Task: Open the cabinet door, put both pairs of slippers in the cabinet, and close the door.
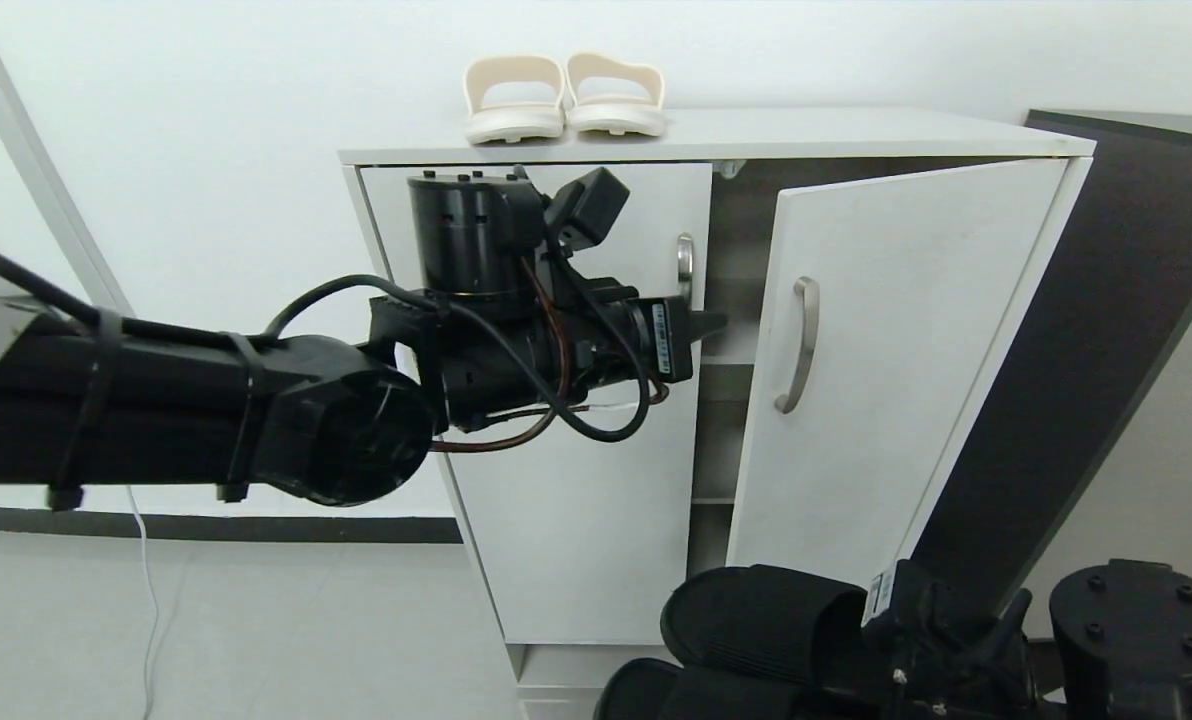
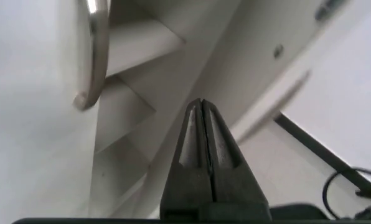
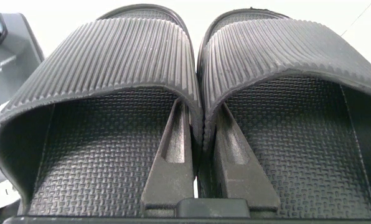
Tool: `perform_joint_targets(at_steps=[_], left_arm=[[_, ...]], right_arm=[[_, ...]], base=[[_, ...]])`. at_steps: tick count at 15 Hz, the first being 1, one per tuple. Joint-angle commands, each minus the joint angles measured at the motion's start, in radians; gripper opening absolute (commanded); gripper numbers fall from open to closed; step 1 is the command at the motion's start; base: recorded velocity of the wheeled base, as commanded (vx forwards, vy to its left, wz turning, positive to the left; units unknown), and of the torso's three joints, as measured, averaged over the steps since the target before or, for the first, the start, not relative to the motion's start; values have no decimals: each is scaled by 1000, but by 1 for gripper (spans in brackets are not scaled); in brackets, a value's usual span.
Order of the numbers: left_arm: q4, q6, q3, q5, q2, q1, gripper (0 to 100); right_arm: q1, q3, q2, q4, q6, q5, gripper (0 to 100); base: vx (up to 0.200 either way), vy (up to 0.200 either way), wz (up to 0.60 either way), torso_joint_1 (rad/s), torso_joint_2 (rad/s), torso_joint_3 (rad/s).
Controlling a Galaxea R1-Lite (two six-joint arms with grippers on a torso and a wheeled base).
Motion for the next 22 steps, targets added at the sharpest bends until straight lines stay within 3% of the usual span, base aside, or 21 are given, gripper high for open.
perform_joint_targets(at_steps=[1, 3, 7, 13, 15, 18, 20, 22], left_arm=[[0, -7, -73, -1, 92, 3, 0], [0, -14, -127, 0, 143, 1, 0], [-3, -68, -165, 16, 178, -13, 0], [-126, -70, -119, 75, 172, -166, 0], [-135, -66, -114, 89, 170, -181, 0], [-137, -65, -111, 94, 176, -141, 0], [-154, -65, -111, 129, 164, -94, 0], [-157, -65, -58, 233, 80, -13, 0]], right_arm=[[7, 6, 9, -2, -6, 0, 0], [9, 12, 19, -2, -39, 3, 0], [27, 26, 20, 0, -41, 3, 0], [52, 38, 28, -4, -41, 3, 0], [52, 38, 29, -4, -41, 3, 0], [50, 37, 31, -7, -39, 1, 0], [38, 26, 37, -8, -33, 0, 0], [-34, -32, 52, -11, -26, -43, 0]], base=[[0, 0, 0, 0, 0, 0], [0, 0, 0, 0, 0, 0], [-100, 0, 0, 2, 2, 4], [-200, 0, 0, 5, 3, 2], [-100, 0, 0, 4, 1, 4], [0, 0, 0, 0, 0, 0], [0, 0, 0, 0, 0, 0], [0, 0, 0, 0, 0, 0]])
